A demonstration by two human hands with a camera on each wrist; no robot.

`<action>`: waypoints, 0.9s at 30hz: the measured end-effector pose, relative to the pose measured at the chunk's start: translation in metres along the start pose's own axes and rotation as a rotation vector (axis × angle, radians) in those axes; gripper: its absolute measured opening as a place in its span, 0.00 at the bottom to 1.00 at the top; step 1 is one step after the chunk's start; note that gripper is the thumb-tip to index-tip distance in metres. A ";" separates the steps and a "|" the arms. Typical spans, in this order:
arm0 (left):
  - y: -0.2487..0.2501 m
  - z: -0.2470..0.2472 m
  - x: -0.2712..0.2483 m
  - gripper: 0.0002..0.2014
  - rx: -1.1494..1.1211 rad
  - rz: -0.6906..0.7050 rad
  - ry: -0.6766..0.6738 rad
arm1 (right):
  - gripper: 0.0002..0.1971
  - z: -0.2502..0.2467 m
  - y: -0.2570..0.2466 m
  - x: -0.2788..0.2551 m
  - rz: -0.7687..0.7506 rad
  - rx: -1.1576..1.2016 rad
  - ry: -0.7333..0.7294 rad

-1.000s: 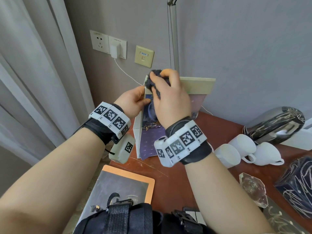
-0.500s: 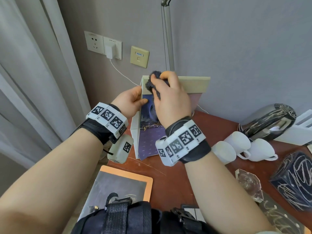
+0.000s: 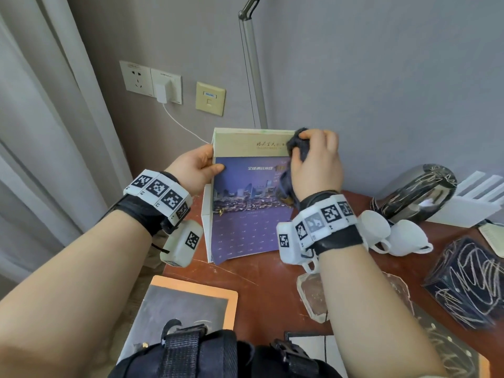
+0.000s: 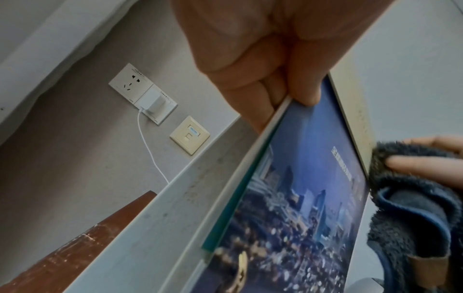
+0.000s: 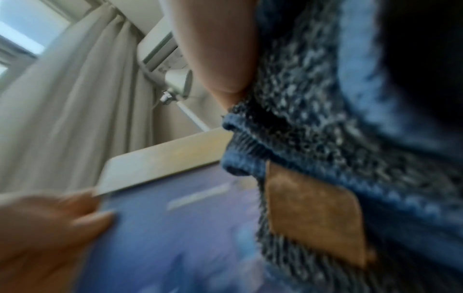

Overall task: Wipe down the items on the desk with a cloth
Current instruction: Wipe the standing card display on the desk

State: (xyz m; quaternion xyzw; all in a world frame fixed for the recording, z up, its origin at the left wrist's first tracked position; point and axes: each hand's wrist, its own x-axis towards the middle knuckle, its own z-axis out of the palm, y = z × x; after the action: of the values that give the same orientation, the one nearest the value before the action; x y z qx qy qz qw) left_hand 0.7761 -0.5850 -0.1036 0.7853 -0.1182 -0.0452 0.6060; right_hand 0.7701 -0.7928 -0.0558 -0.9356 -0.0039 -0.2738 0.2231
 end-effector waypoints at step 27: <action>-0.004 0.002 -0.003 0.19 -0.054 0.008 0.077 | 0.08 -0.017 0.015 -0.017 -0.020 0.203 0.130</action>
State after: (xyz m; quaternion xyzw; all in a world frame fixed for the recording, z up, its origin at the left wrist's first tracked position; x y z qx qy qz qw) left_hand 0.7735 -0.5855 -0.1086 0.7693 -0.0966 -0.0160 0.6313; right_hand 0.7486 -0.8111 -0.0580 -0.8882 -0.0265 -0.3345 0.3137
